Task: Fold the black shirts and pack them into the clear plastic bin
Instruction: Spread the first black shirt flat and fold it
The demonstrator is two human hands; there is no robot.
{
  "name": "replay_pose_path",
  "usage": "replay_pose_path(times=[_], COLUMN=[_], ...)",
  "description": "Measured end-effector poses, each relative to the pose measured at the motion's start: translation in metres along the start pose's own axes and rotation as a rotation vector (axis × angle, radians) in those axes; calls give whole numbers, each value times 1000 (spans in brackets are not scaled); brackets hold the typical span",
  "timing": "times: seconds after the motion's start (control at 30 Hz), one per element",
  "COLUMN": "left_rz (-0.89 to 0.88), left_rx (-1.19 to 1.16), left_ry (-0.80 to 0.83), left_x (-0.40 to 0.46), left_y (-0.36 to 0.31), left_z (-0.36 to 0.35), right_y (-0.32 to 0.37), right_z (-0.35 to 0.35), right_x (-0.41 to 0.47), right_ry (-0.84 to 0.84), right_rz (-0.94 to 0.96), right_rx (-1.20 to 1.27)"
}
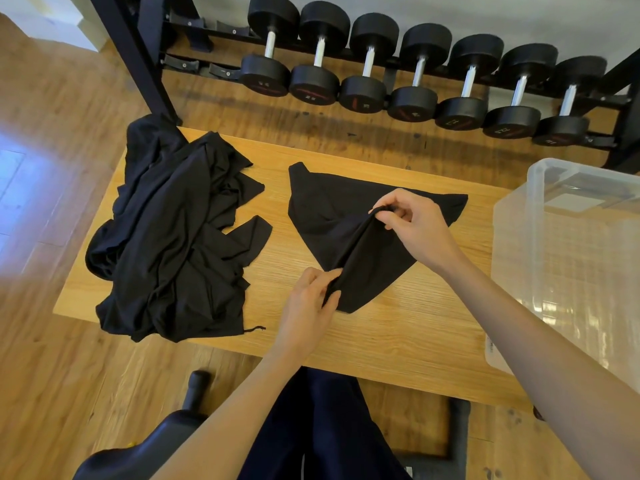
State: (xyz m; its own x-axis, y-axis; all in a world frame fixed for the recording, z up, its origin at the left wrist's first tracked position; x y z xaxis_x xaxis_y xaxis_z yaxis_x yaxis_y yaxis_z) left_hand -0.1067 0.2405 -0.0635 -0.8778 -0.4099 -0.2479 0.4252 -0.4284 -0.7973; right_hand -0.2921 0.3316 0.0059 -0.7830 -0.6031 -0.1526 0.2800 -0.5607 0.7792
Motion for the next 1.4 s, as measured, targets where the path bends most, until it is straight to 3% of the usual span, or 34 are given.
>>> replay_pose_path(times=[0.17, 0.4, 0.57, 1.07, 1.4], left_rz=[64, 42, -82, -566, -555], left_rx=[130, 87, 135, 299, 185], left_ry=[21, -113, -179, -206, -133], left_x=[2, 15, 45, 71, 45], left_y=[12, 1, -45, -206, -234], left_z=[-4, 54, 116, 214, 237], right_y=[0, -1, 0, 85, 122], right_z=[8, 32, 56, 145, 167], right_x=[2, -2, -5, -34, -72], right_ry=[-57, -118, -232, -517, -565], right_rz=[0, -16, -54, 221, 277], right_rx=[39, 244, 278, 343, 325])
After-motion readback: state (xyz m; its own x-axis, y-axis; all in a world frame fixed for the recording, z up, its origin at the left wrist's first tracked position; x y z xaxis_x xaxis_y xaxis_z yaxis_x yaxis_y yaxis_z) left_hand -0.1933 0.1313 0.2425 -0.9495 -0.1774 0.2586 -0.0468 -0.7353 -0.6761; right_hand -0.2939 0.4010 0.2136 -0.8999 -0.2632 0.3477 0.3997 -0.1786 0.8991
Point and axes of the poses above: each hand's wrist, its own x-axis towards the middle knuckle, its own z-axis out of the back of the hand, y = z × x, the point moved 7 cm from there along x, towards the middle knuckle, and after that the axes turned 1 degree about z, right-handed, at the moved point
